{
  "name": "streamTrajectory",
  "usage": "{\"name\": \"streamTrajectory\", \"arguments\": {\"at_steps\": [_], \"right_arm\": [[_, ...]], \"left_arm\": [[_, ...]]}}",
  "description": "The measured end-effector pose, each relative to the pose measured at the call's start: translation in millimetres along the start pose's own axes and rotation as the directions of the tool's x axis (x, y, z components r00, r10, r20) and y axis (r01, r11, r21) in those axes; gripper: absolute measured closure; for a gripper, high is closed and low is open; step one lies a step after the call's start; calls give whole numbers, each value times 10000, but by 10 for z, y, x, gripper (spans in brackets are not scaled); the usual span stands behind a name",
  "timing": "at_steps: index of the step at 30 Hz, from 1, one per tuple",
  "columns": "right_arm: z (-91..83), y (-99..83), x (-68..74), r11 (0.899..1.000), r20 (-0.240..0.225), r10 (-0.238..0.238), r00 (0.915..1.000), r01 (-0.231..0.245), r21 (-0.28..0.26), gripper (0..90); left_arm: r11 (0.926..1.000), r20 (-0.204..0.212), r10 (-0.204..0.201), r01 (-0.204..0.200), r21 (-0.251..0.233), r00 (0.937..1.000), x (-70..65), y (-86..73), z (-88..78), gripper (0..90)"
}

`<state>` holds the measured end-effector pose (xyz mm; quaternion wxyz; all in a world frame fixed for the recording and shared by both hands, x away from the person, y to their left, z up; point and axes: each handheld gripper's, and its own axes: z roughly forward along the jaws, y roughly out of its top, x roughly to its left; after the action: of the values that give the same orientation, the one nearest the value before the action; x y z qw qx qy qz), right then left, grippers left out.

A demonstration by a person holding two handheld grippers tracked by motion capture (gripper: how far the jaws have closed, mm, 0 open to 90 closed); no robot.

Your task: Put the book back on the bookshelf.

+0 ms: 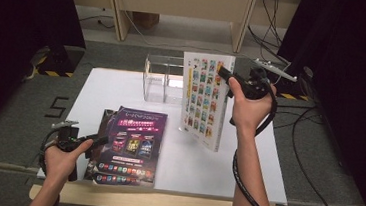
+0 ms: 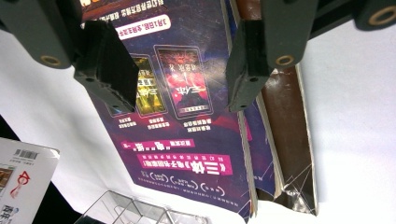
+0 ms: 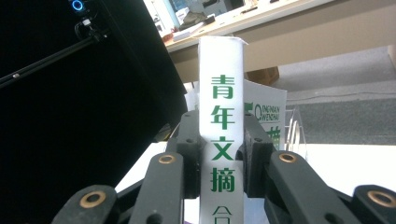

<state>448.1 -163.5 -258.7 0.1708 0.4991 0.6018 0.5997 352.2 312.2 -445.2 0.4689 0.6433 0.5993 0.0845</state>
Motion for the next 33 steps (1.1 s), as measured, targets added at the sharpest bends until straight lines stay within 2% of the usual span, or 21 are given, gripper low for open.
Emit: {"name": "streamTrajectory", "arguments": {"at_steps": [12,24,33], "right_arm": [[139,41,-69,10000,259,-29,9997,29,9,740],[241,77,-53,9998,448,-168,9989,173,-113,740],[307,148,27,9988,621,-347,9975,367,-318,740]], "left_arm": [[10000,-3,-53,53,82,10000,30,2,12,431],[9999,-5,-4,4,105,10000,33,-14,13,436],[10000,38,-14,13,37,10000,14,-17,-10,436]]}}
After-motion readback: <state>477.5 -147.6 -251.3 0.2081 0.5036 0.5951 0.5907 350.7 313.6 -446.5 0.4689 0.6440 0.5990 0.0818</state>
